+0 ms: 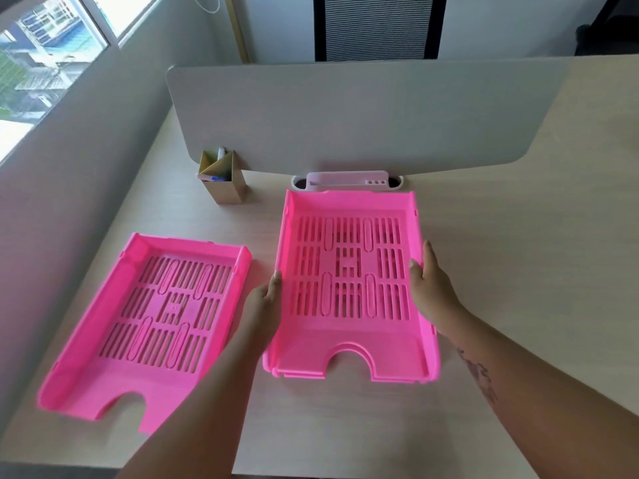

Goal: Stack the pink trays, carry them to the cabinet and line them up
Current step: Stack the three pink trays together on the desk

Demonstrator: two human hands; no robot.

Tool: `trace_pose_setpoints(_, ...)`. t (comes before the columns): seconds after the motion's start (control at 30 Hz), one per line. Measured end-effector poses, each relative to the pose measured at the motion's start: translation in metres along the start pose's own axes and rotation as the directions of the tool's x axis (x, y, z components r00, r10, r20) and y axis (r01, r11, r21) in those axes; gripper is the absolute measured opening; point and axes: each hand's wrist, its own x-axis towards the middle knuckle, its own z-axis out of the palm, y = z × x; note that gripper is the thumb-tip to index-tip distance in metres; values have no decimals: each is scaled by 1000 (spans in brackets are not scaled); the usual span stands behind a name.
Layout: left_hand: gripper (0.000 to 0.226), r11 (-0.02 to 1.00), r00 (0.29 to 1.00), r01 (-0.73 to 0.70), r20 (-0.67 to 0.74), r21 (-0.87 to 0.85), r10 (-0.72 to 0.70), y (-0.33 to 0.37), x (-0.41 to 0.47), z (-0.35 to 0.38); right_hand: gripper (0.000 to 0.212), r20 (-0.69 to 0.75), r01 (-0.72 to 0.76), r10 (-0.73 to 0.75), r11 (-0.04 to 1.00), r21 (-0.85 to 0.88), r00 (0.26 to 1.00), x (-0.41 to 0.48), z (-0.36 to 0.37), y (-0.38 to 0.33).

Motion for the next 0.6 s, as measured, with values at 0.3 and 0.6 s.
trace_pose_setpoints(0.3, 67, 999, 1000, -3, -23, 38, 4, 2, 10, 3, 54, -27, -21, 22, 999, 31, 999, -1, -3, -10)
trace_pose_setpoints(0.6, 58, 975, 991, -89, -83, 206, 108, -11, 9, 1, 64, -42, -4, 1, 998, -55, 999, -41, 11, 14)
